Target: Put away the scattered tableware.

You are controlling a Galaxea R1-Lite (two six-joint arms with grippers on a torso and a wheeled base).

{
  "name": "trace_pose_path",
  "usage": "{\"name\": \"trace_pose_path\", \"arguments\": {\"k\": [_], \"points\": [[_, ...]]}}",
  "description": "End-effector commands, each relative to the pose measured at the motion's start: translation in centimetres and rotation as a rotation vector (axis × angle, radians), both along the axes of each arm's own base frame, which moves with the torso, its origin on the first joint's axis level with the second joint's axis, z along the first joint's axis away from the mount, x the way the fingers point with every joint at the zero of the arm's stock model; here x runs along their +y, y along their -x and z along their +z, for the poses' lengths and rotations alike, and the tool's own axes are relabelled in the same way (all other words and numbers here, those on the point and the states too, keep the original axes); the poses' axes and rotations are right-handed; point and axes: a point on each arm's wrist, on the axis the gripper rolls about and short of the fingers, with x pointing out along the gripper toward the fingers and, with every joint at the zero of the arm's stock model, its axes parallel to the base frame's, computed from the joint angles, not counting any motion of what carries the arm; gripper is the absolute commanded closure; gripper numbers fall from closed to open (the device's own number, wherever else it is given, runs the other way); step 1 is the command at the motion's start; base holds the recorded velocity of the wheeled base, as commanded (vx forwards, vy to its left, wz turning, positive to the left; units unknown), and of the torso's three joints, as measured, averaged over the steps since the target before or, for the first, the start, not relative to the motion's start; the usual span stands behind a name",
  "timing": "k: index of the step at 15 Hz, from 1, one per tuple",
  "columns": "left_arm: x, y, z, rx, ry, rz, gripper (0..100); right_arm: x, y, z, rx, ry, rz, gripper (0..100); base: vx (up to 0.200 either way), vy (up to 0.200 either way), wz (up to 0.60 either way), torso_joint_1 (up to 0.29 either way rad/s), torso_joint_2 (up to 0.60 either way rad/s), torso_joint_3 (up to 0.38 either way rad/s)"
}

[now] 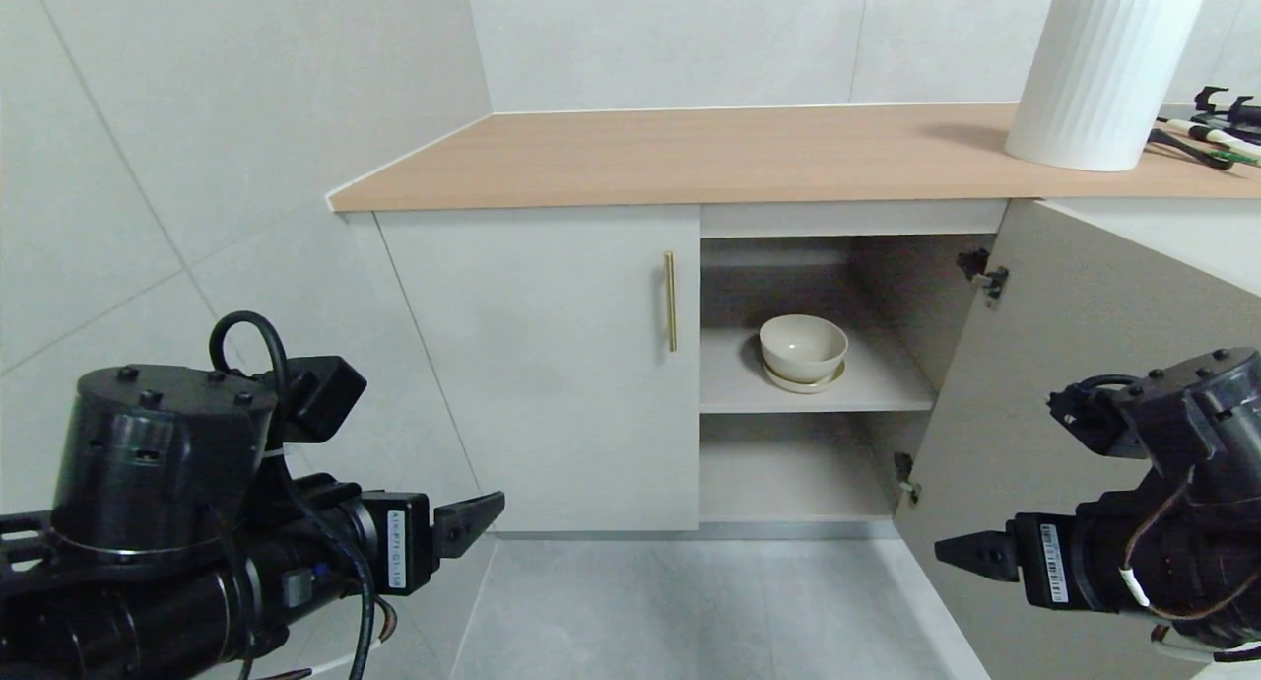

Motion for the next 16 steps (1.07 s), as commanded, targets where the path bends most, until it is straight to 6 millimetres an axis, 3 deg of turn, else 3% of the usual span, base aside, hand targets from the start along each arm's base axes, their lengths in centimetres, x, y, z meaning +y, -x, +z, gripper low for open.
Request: {"name": "trace_pose_path", "arguments": {"k": [1, 11, 16], "points": [[-0.1, 0.0, 0.0, 0.001, -0.001, -0.002, 0, 0.1, 0.0, -0.1, 0.002, 0.008, 0.0, 0, -0.2, 0.0, 0.0, 0.012, 0.0, 0.007], [0.0, 0.1, -0.2, 0.006, -0.005, -0.006, 0, -0.1, 0.2, -0.1, -0.002, 0.04, -0.023, 0, -0.02, 0.0, 0.0, 0.0, 0.0, 0.0], [-0.1, 0.1, -0.2, 0.007, -0.007, -0.005, 0, -0.9, 1.1, 1.2, -0.027, 0.042, -0.02, 0, 0.0, 0.0, 0.0, 0.0, 0.0, 0.0]]}}
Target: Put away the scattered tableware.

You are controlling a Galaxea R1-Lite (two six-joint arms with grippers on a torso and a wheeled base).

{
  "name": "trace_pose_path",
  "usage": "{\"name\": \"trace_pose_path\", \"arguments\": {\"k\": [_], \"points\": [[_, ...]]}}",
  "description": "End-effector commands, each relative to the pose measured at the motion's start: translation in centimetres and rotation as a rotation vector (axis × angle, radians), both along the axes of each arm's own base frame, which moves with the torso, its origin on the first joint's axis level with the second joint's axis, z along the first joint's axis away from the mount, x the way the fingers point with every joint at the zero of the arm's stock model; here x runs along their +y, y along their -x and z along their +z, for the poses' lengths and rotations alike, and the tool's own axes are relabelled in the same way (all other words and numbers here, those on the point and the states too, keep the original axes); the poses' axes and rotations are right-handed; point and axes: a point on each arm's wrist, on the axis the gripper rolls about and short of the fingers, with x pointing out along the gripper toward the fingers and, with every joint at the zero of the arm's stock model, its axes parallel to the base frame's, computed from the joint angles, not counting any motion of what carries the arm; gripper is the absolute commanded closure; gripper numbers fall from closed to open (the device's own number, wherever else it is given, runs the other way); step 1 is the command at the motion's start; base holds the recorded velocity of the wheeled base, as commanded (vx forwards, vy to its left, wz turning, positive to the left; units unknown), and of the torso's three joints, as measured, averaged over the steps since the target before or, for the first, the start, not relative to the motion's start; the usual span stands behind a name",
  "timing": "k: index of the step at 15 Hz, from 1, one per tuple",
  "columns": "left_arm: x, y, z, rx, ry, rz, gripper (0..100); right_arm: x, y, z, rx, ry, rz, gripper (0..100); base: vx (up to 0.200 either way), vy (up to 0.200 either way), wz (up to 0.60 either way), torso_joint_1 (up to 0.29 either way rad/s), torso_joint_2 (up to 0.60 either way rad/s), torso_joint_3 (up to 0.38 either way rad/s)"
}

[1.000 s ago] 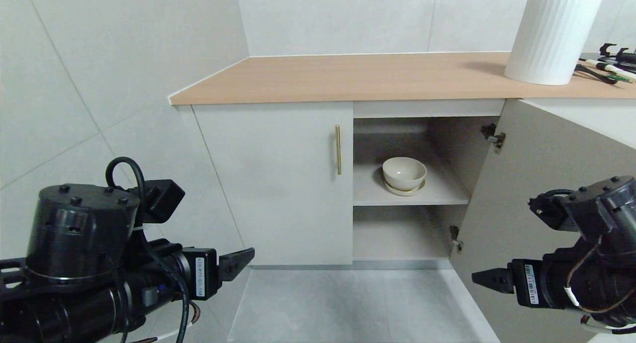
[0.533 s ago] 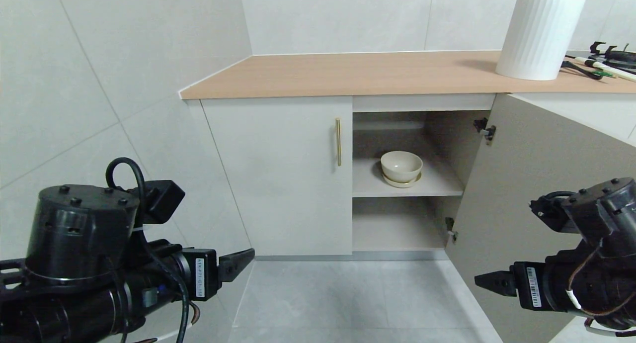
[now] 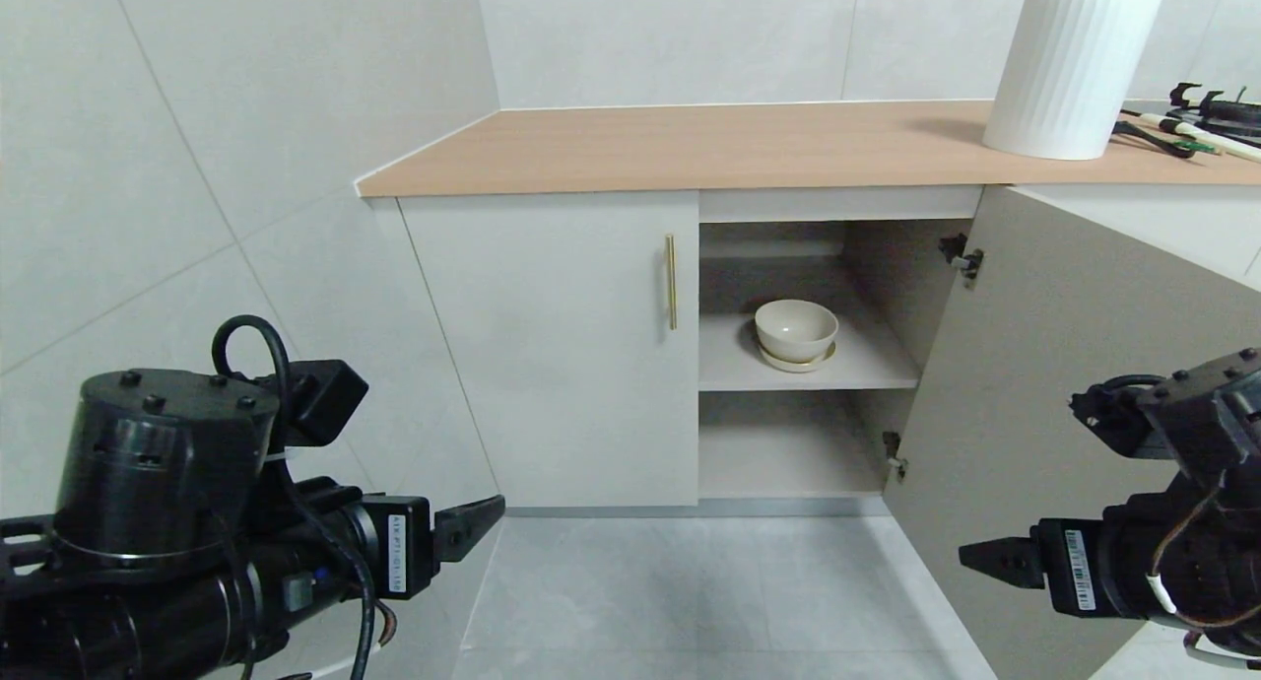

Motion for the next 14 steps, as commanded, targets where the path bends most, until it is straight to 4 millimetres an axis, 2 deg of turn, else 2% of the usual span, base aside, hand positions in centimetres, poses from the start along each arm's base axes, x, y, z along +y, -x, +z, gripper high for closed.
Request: {"name": "trace_pose_path", "arguments": {"k": [1, 6, 9, 13, 14], "points": [[0.0, 0.0, -0.1, 0.003, -0.003, 0.0, 0, -0.3, 0.4, 0.8, -0.022, -0.014, -0.002, 0, 0.0, -0.2, 0.0, 0.007, 0.0, 0.002], [-0.1, 0.0, -0.1, 0.002, -0.01, -0.007, 0, -0.6, 0.7, 0.9, 0.005, 0.006, -0.006, 0, 0.0, -0.2, 0.0, 0.004, 0.0, 0.004], [0.0, 0.0, -0.1, 0.003, -0.01, -0.004, 0, -1.3, 1.0, 1.8, 0.061, 0.038, -0.032, 0, 0.0, -0.2, 0.0, 0.004, 0.0, 0.002], [0.0, 0.0, -0.2, 0.004, -0.011, -0.004, 0, -2.4, 0.5, 2.1, 0.057, 0.039, -0.097, 0, 0.0, -0.2, 0.0, 0.001, 0.0, 0.001], [0.0, 0.0, -0.1, 0.003, -0.01, -0.004, 0, -2.9, 0.4, 2.8, 0.044, 0.038, -0.118, 0, 0.0, 0.0, 0.0, 0.0, 0.0, 0.0]]}}
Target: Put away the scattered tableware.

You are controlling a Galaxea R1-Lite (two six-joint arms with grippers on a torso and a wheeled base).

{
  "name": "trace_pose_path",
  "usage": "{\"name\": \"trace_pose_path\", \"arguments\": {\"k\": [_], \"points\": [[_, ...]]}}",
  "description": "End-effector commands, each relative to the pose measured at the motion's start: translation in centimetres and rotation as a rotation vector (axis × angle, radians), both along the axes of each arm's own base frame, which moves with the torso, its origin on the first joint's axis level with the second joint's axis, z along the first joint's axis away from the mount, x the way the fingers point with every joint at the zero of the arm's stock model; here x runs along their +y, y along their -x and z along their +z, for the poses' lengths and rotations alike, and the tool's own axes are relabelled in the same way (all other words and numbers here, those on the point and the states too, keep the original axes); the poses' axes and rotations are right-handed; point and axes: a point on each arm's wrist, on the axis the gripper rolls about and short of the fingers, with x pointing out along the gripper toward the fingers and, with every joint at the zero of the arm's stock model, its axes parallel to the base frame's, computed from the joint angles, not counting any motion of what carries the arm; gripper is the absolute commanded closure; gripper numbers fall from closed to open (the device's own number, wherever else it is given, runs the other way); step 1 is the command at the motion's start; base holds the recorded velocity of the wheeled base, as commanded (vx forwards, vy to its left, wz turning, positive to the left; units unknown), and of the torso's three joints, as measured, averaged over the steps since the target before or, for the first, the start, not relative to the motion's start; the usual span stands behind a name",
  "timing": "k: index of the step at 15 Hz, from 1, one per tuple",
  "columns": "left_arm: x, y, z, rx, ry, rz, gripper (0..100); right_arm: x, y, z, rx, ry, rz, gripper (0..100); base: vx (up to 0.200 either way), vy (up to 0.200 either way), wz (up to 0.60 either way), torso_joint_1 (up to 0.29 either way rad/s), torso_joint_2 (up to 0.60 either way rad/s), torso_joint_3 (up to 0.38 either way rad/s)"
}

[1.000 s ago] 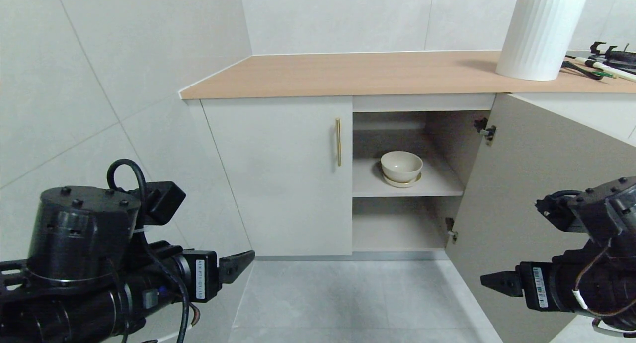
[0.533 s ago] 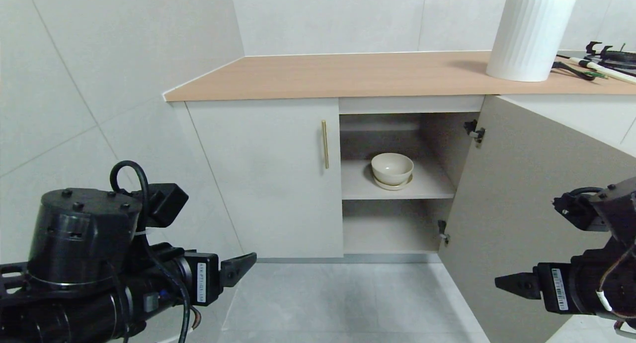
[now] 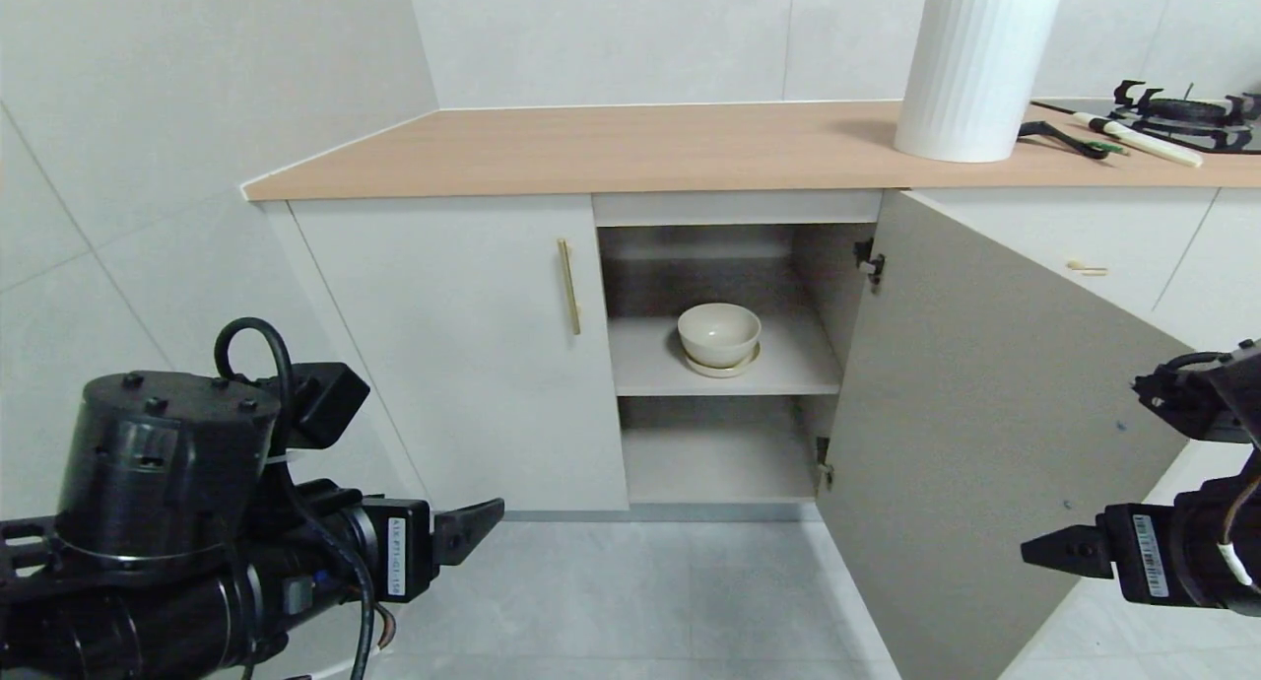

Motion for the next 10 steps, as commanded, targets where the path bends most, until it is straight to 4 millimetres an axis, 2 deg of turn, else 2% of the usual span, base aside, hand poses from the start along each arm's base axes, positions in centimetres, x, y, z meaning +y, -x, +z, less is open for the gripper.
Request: {"name": "trace_pose_path", "arguments": {"k": [1, 3, 5, 8, 10], "points": [[0.0, 0.0, 0.0, 0.0, 0.0, 0.001, 0, -1.2, 0.5, 1.4, -0.012, 0.004, -0.043, 0, 0.0, 0.0, 0.0, 0.0, 0.0, 0.0], [0.0, 0.0, 0.0, 0.0, 0.0, 0.001, 0, -2.1, 2.2, 3.6, 0.024, 0.017, -0.037, 0, 0.0, 0.0, 0.0, 0.0, 0.0, 0.0], [0.0, 0.0, 0.0, 0.0, 0.0, 0.001, 0, -2.7, 2.8, 4.7, 0.021, 0.019, -0.077, 0, 0.0, 0.0, 0.0, 0.0, 0.0, 0.0], [0.0, 0.0, 0.0, 0.0, 0.0, 0.001, 0, -4.6, 1.9, 5.0, 0.012, 0.042, -0.19, 0, 0.0, 0.0, 0.0, 0.0, 0.0, 0.0], [0.0, 0.0, 0.0, 0.0, 0.0, 0.001, 0, -7.0, 0.8, 5.3, -0.009, 0.075, -0.299, 0, 0.0, 0.0, 0.0, 0.0, 0.0, 0.0]]}}
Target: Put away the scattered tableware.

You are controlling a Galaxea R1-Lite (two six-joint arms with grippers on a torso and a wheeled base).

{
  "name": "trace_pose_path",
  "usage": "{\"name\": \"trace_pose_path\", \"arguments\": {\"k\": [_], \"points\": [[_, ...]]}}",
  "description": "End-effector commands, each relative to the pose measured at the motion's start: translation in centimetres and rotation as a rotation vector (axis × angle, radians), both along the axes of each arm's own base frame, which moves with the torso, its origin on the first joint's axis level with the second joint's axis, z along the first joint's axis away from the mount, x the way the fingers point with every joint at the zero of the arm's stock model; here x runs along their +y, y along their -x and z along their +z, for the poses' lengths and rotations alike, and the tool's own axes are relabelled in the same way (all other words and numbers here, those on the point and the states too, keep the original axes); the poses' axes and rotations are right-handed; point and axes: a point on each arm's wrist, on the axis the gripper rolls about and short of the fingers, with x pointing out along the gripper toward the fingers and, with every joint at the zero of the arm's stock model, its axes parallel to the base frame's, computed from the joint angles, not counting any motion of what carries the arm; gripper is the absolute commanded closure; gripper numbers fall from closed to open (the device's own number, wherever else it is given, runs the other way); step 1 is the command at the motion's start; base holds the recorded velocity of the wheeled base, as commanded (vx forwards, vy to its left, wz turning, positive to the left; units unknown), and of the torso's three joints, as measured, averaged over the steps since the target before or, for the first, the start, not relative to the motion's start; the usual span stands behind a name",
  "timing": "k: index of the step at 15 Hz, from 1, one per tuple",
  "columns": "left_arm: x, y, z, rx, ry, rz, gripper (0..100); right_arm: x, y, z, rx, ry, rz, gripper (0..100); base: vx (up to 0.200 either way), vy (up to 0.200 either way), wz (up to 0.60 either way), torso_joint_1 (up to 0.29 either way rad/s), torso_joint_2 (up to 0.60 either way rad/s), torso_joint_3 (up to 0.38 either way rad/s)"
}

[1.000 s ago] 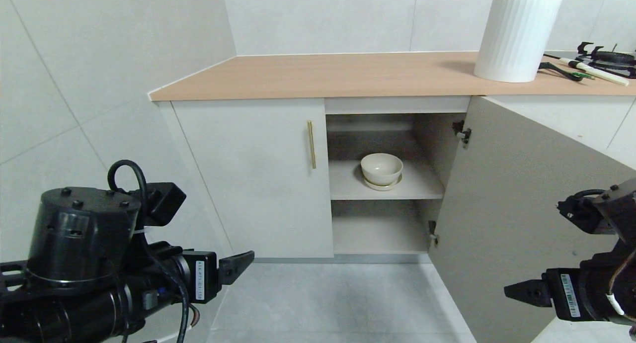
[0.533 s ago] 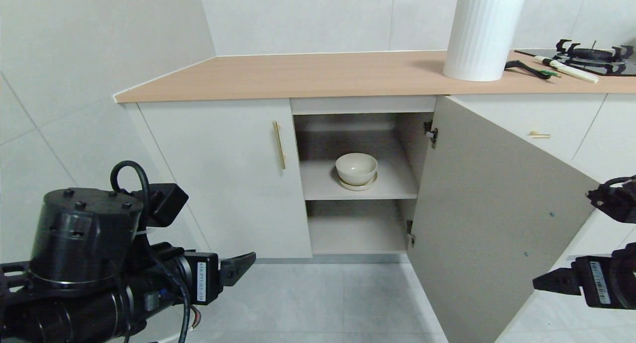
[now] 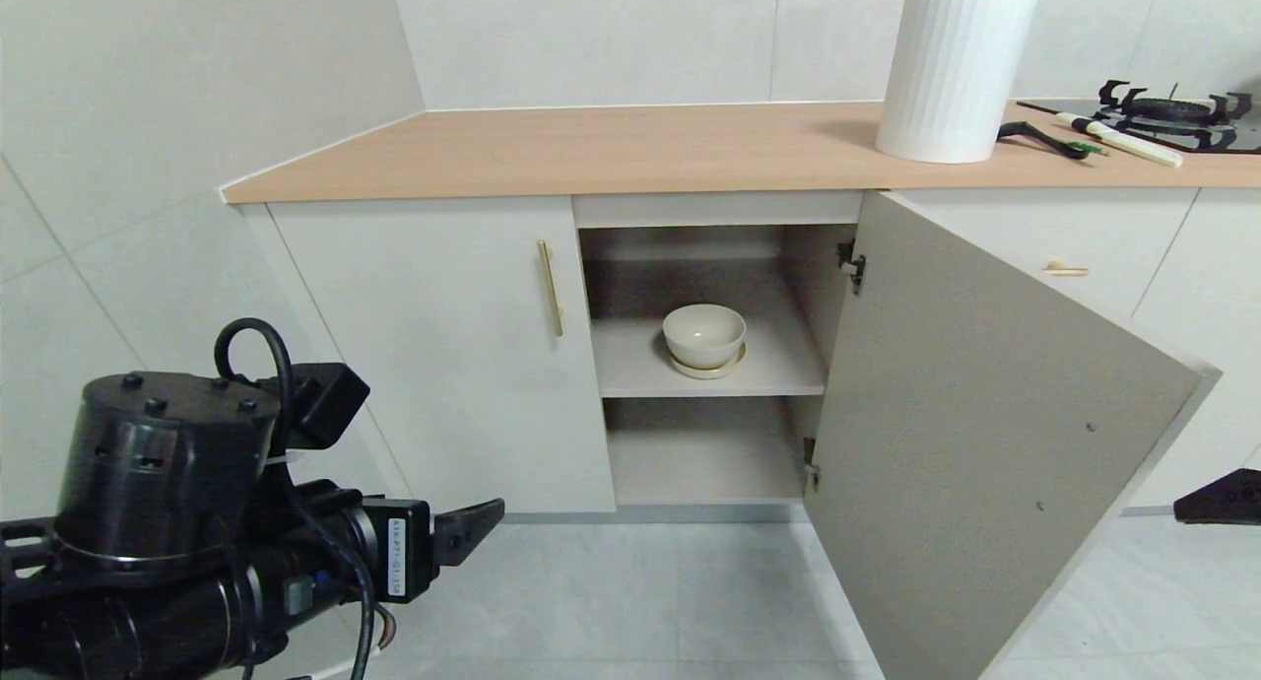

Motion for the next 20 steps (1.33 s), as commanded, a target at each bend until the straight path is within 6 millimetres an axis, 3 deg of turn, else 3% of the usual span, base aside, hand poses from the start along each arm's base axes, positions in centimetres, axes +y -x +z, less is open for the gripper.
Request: {"name": "trace_pose_path", "arguments": {"k": [1, 5, 6, 7, 10, 13, 17, 20], "points": [[0.0, 0.0, 0.0, 0.001, 0.0, -0.001, 0, -2.6, -1.3, 0.1, -0.01, 0.034, -0.126, 0, 0.0, 0.0, 0.0, 0.0, 0.0, 0.0], [0.0, 0.0, 0.0, 0.002, 0.0, -0.001, 0, -4.3, -3.4, -0.7, -0.004, 0.047, -0.205, 0, 0.0, 0.0, 0.0, 0.0, 0.0, 0.0], [0.0, 0.0, 0.0, 0.002, 0.0, -0.001, 0, -5.1, -6.2, -2.7, 0.046, 0.041, -0.234, 0, 0.0, 0.0, 0.0, 0.0, 0.0, 0.0], [0.0, 0.0, 0.0, 0.001, 0.0, -0.001, 0, -5.2, -7.3, -3.7, 0.059, 0.035, -0.233, 0, 0.0, 0.0, 0.0, 0.0, 0.0, 0.0], [0.0, 0.0, 0.0, 0.001, 0.0, -0.001, 0, -5.0, -8.6, -5.9, 0.0, -0.023, -0.178, 0, 0.0, 0.0, 0.0, 0.0, 0.0, 0.0], [0.0, 0.0, -0.1, 0.003, -0.001, -0.001, 0, -4.4, -8.9, -6.5, -0.04, -0.059, -0.125, 0, 0.0, 0.0, 0.0, 0.0, 0.0, 0.0], [0.0, 0.0, 0.0, 0.002, 0.001, 0.0, 0, -1.8, -8.9, -6.8, -0.036, -0.127, 0.031, 0, 0.0, 0.0, 0.0, 0.0, 0.0, 0.0], [0.0, -0.1, 0.0, 0.0, 0.004, 0.003, 0, 2.2, -9.0, -7.5, 0.001, -0.145, 0.207, 0, 0.0, 0.0, 0.0, 0.0, 0.0, 0.0]]}}
